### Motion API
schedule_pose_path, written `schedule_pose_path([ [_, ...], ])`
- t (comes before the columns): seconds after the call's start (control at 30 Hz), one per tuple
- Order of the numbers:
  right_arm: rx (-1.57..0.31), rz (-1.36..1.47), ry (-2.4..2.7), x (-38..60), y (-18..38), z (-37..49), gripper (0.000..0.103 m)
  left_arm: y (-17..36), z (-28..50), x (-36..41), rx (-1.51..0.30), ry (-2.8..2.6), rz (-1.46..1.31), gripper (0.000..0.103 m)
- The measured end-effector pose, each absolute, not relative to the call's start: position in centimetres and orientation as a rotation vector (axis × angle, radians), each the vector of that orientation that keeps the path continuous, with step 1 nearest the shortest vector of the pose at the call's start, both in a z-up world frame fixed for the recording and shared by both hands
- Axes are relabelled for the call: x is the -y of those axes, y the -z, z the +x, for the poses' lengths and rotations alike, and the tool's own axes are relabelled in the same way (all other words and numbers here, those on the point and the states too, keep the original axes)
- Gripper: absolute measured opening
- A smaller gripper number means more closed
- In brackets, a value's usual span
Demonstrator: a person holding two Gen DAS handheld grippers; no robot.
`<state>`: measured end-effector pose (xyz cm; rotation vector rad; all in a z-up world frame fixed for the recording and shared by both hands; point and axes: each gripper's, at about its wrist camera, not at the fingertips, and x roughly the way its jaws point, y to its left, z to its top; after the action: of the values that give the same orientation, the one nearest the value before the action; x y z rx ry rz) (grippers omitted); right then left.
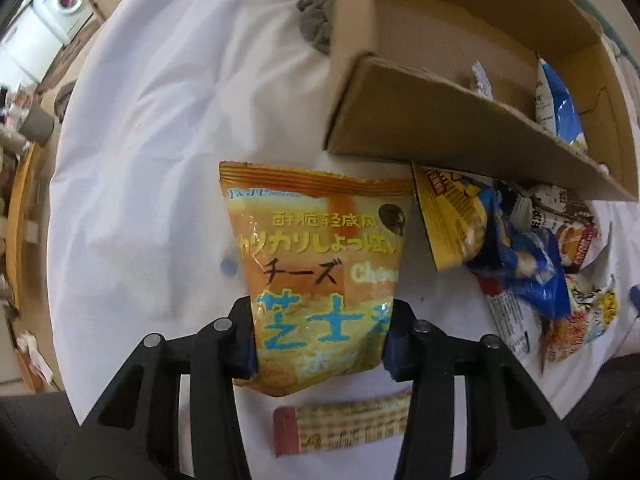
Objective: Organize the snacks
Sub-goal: 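Grasp the orange cheese chip bag with the left tool, then grasp the white Powers bag with the right tool while the left tool lifts the orange bag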
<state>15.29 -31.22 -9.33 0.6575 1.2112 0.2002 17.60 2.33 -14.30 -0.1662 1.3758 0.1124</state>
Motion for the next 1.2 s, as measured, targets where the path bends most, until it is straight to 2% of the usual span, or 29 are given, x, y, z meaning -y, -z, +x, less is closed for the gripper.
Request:
schedule_pose_path([
  [0.2,-1.368,0.712,-0.245,29.7,12.3,15.4,0.087,10.8,15.8,-4.2,-1.315,-0.157,-0.242,0.041],
  [0.5,-1.445,0.609,-0.221,26.0,14.1,17.0,0.087,7.4,14.5,-4.8,-1.196,-0.148,-0.262,0.041],
  [0.7,-1.446,0.473,-0.265,24.1,13.5,17.1,0.065,7.3,13.9,-4.6,-1.185,-0.127,-0.262,0.041],
  [0.77,-1.432,0.463,-0.286,24.1,13.0,16.9,0.052,7.2,13.8,-4.5,-1.180,-0.126,-0.265,0.041],
  [0.93,-1.374,0.469,-0.379,25.2,11.0,15.4,0.036,7.3,13.3,-5.0,-1.171,-0.136,-0.276,0.041],
  [1.2,-1.226,0.498,-0.501,26.8,8.0,13.3,0.032,7.6,13.5,-4.7,-1.164,-0.147,-0.266,0.041],
])
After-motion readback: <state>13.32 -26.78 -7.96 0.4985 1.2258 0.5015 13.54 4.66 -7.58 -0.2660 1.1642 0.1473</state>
